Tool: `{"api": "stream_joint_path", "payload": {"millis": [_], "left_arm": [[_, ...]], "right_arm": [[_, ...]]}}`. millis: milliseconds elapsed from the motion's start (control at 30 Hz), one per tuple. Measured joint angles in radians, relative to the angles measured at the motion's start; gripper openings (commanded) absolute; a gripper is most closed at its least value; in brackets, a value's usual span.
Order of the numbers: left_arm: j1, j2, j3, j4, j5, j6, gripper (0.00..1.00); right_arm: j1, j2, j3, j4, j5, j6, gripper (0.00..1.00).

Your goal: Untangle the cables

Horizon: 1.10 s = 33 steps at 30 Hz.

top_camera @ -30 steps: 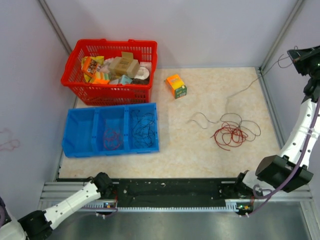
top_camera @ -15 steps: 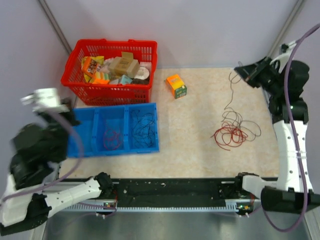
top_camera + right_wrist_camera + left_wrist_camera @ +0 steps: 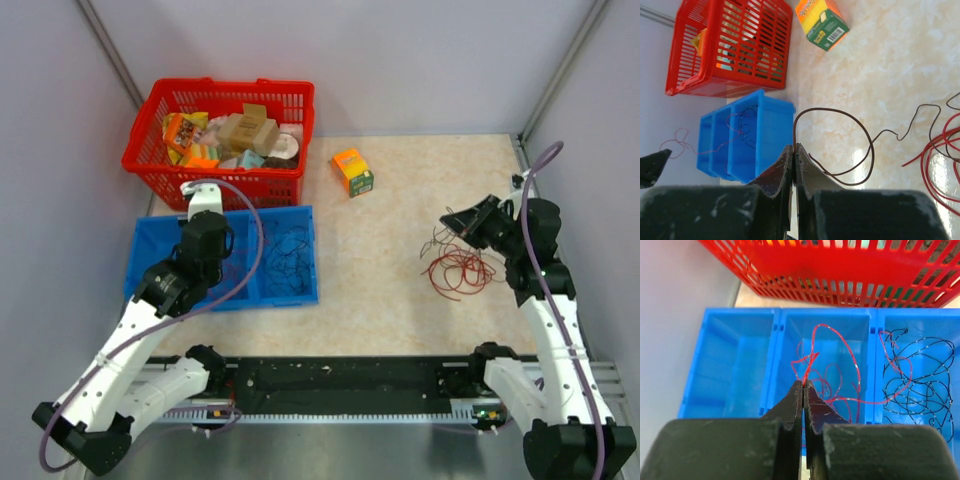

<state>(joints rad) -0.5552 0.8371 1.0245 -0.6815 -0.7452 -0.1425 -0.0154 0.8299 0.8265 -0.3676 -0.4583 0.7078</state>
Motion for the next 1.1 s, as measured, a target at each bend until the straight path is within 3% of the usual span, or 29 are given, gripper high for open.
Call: {"api": "stream_joint_path", "payload": {"millis": [233, 433, 700, 1100], "left_arm": [[0.078, -0.021, -0.040, -0.021, 0.048, -0.136, 0.00], [0.082, -0.163, 0.068, -0.028, 0.024, -0.142, 0.00], [0.083, -0.248, 0.206, 0.037, 0.138, -0.138, 0.00], [0.083, -0.151, -0.021, 0.035, 0.180, -0.179, 0.00]], "right_arm": [[0.000, -0.055, -0.004, 0.009, -0.008, -0.001, 0.00], [0.000, -0.048, -0.009, 0.009, -0.011, -0.001, 0.00], [0.000, -0.049, -0.025, 0.024, -0.014, 0.000, 0.00], [0.000, -0.079, -0.067, 0.022, -0.015, -0.001, 0.00]]}}
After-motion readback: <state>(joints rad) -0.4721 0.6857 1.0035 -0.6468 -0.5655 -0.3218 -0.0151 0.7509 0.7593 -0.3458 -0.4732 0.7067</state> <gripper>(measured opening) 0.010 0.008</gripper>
